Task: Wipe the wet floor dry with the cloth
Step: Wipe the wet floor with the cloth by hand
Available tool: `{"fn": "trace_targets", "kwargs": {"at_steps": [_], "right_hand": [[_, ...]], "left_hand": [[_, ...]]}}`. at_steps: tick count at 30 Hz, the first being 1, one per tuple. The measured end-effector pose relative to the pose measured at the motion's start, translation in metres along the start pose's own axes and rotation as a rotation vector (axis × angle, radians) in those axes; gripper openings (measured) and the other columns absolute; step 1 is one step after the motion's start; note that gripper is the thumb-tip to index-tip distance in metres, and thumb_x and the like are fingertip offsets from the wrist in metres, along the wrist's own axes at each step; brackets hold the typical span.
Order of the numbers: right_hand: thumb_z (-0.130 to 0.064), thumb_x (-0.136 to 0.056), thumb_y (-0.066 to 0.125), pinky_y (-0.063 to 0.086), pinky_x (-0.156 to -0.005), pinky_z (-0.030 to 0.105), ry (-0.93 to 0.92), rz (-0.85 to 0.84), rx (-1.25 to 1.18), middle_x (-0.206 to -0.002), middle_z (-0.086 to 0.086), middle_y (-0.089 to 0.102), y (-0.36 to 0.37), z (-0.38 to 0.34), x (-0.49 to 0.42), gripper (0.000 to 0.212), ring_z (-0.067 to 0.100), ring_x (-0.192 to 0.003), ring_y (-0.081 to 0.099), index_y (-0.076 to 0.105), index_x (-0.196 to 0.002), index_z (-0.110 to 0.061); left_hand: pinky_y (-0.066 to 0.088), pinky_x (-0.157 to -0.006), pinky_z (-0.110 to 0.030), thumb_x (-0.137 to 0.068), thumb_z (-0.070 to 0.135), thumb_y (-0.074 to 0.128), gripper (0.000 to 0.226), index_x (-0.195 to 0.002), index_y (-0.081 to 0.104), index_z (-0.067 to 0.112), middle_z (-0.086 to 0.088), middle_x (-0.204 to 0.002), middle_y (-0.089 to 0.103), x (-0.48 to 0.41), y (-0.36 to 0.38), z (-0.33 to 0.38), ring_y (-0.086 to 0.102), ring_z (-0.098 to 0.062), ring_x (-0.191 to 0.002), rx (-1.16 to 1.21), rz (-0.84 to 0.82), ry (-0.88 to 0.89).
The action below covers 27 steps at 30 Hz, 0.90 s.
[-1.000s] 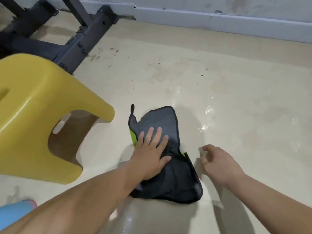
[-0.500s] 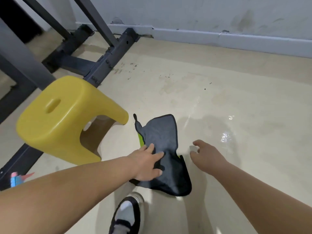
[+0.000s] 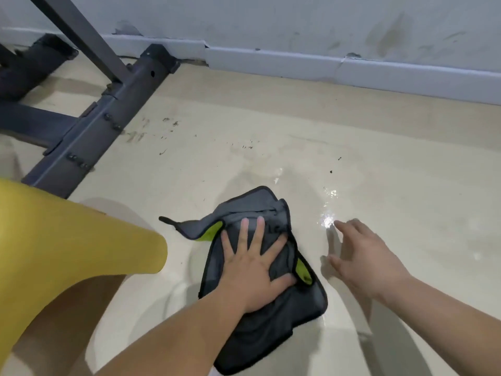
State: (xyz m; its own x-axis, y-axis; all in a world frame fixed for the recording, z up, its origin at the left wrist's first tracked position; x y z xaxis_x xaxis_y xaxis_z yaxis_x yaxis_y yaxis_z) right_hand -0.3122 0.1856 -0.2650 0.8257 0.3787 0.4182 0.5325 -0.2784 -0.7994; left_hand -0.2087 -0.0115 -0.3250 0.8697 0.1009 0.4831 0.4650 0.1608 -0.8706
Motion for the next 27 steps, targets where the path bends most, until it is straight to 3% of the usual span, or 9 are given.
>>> {"fn": "trace_targets", "kwargs": {"at_steps": [5,8,11,14,17,22,25,27], "right_hand": [[-0.06,-0.068,0.084,0.05,-0.101,0.048,0.067,-0.015,0.156,-0.156,-0.003,0.015,-0.009,-0.022,-0.08,0.105,0.022,-0.145,0.017,0.018,-0.149,-0.046],[-0.059,-0.049,0.094,0.051,-0.096,0.055,0.172,-0.097,0.244,-0.162,0.0,-0.005,-0.01,-0.041,-0.113,0.131,0.031,-0.149,0.005,0.005,-0.145,-0.052],[-0.062,-0.035,0.096,0.047,-0.099,0.062,0.263,-0.206,0.254,-0.161,0.002,-0.01,-0.012,-0.058,-0.135,0.151,0.042,-0.148,0.0,-0.005,-0.148,-0.052],[-0.063,-0.029,0.094,0.049,-0.097,0.061,0.324,-0.21,0.244,-0.157,0.003,-0.005,-0.011,-0.064,-0.152,0.157,0.046,-0.144,0.005,-0.008,-0.148,-0.054],[-0.055,-0.025,0.092,0.055,-0.087,0.056,0.341,-0.154,0.25,-0.154,0.002,0.001,-0.01,-0.062,-0.155,0.155,0.043,-0.141,0.011,-0.005,-0.146,-0.058],[-0.049,-0.03,0.094,0.055,-0.086,0.055,0.337,-0.15,0.232,-0.157,0.002,-0.005,-0.01,-0.06,-0.156,0.155,0.042,-0.14,0.01,-0.006,-0.148,-0.057],[-0.048,-0.035,0.096,0.053,-0.089,0.056,0.341,-0.17,0.222,-0.158,0.003,-0.008,-0.011,-0.062,-0.157,0.155,0.042,-0.141,0.008,-0.007,-0.15,-0.056],[-0.044,-0.039,0.098,0.05,-0.094,0.06,0.351,-0.176,0.212,-0.161,0.004,-0.014,-0.012,-0.061,-0.157,0.154,0.044,-0.145,0.002,-0.007,-0.151,-0.055]], "left_hand": [[-0.021,-0.117,-0.068,-0.096,0.079,0.008,0.073,-0.159,-0.015,0.052,0.003,-0.17,-0.032,-0.083,-0.039,-0.029,-0.038,-0.03,-0.152,-0.09,0.135,0.071],[-0.021,-0.119,-0.064,-0.097,0.076,0.013,0.071,-0.16,-0.01,0.052,0.007,-0.17,-0.03,-0.107,-0.051,-0.037,-0.037,-0.025,-0.153,-0.099,0.137,0.195],[-0.018,-0.123,-0.058,-0.099,0.074,0.018,0.07,-0.161,-0.005,0.052,0.012,-0.172,-0.022,-0.133,-0.067,-0.062,-0.031,-0.017,-0.156,-0.074,0.166,0.259],[-0.013,-0.126,-0.056,-0.095,0.072,0.014,0.072,-0.163,0.002,0.05,0.01,-0.175,-0.013,-0.172,-0.093,-0.102,-0.019,-0.016,-0.159,-0.041,0.245,0.157],[-0.012,-0.125,-0.061,-0.094,0.07,0.015,0.073,-0.163,0.003,0.049,0.003,-0.176,-0.012,-0.202,-0.114,-0.138,-0.014,-0.022,-0.161,0.021,0.301,-0.09],[-0.012,-0.115,-0.078,-0.097,0.074,0.006,0.071,-0.16,-0.016,0.05,-0.012,-0.171,-0.026,-0.257,-0.142,-0.14,-0.025,-0.042,-0.156,0.108,0.173,-0.37],[-0.011,-0.113,-0.08,-0.097,0.075,0.008,0.077,-0.162,-0.017,0.043,-0.018,-0.17,-0.027,-0.283,-0.152,-0.1,-0.026,-0.051,-0.153,0.099,0.136,-0.349],[-0.016,-0.114,-0.077,-0.097,0.075,0.011,0.078,-0.163,-0.013,0.04,-0.018,-0.171,-0.025,-0.285,-0.147,-0.049,-0.027,-0.049,-0.153,0.067,0.169,-0.179]]}}
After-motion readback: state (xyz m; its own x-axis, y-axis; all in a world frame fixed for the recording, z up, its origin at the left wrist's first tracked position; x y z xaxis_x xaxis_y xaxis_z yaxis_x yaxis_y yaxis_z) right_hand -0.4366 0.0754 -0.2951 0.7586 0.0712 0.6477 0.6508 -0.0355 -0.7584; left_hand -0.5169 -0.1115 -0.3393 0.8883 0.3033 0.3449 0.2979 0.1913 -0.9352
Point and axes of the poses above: each hand's wrist, its own x-axis away from the middle knuckle, its own y-axis out of the palm, z = x × y, the point moved 6 cm from there along -x, towards the middle knuckle
